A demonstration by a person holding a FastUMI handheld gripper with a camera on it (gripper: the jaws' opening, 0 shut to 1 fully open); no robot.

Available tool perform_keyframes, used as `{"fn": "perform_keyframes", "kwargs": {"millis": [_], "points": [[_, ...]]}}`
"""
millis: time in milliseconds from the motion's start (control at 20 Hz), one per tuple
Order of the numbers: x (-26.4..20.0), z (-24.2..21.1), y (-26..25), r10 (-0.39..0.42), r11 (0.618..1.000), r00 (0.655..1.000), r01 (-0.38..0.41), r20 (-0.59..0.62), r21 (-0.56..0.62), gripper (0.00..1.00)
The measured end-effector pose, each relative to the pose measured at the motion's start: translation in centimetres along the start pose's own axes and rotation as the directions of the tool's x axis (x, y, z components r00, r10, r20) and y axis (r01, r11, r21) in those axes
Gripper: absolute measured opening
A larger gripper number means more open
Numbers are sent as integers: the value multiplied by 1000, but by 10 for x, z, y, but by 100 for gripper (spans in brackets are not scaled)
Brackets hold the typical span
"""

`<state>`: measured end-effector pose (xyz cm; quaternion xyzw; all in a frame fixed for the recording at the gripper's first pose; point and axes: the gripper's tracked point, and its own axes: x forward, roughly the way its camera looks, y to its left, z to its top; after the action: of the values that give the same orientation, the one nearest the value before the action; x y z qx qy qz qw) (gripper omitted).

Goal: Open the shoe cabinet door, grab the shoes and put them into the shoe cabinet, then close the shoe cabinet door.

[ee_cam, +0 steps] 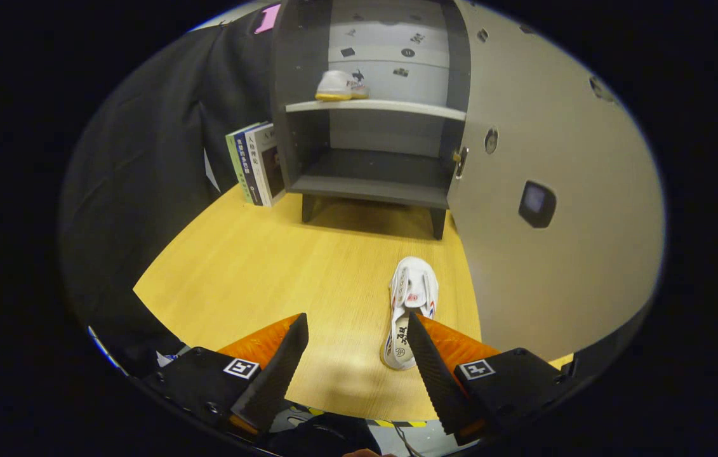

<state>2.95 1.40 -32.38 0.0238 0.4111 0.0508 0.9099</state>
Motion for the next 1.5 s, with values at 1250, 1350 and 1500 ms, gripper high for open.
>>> {"fn": "perform_keyframes", "kwargs": {"millis": [1250, 1350, 1500], "points": [[172, -24, -59, -145, 976, 962, 177, -229, 125, 13], [172, -26, -56, -138, 983, 965, 161, -224, 90, 9], [170, -26, -57, -120, 991, 967, 130, -225, 30, 2]]}}
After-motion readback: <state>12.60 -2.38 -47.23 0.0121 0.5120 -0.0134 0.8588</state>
